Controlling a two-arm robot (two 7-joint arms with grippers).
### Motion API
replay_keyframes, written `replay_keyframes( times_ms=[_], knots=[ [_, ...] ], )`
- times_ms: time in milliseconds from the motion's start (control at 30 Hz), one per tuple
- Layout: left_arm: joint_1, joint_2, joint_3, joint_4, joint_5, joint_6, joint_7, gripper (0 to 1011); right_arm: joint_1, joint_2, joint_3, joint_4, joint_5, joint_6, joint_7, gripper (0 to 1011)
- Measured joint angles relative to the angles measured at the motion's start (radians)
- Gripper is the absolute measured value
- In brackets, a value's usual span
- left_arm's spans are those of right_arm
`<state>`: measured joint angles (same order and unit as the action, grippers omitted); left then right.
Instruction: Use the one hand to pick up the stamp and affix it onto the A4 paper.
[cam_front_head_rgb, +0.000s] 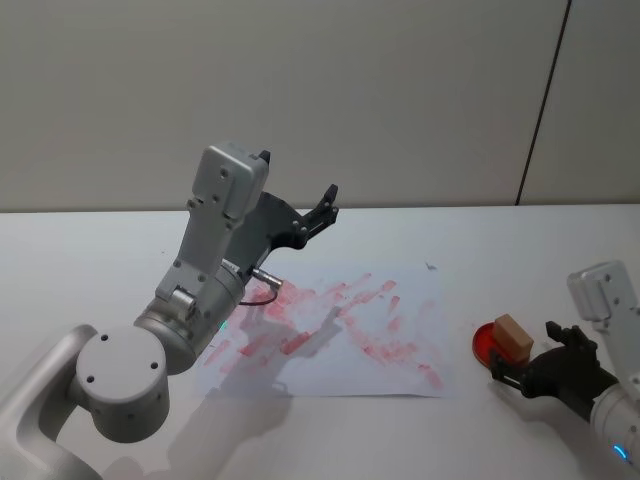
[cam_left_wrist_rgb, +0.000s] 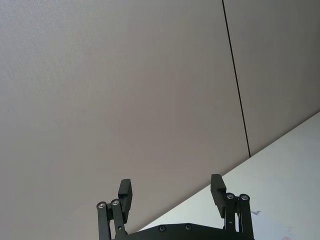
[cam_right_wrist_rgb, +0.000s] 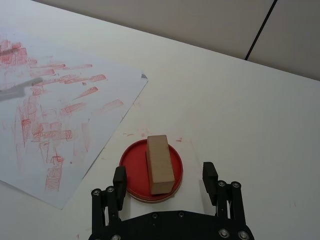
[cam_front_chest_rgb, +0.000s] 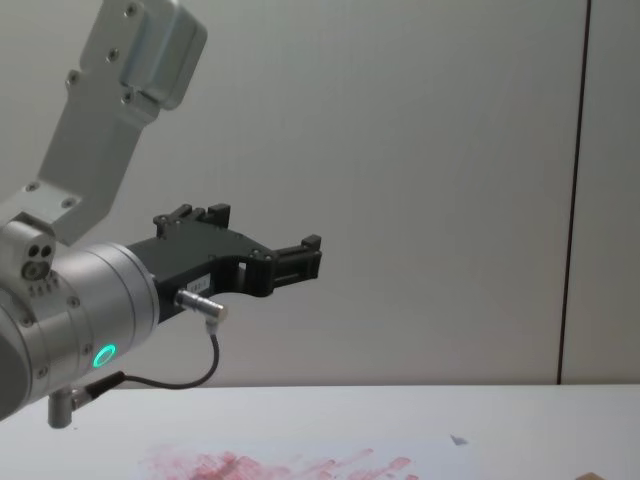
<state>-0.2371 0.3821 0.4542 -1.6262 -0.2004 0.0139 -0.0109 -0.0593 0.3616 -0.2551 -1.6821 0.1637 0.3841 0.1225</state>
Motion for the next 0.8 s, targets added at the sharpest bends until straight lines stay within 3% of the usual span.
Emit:
replay_keyframes(
  times_ms=[267, 800],
  knots=[
    [0.0, 0.0, 0.0, 0.0, 0.0, 0.0, 0.0, 1001, 0.011, -0.01, -0.005, 0.016, -0.015, 0.001, 0.003, 760],
    [0.0, 0.0, 0.0, 0.0, 0.0, 0.0, 0.0, 1001, 0.019, -0.016, -0.008, 0.029, -0.027, 0.001, 0.005, 234]
  ],
)
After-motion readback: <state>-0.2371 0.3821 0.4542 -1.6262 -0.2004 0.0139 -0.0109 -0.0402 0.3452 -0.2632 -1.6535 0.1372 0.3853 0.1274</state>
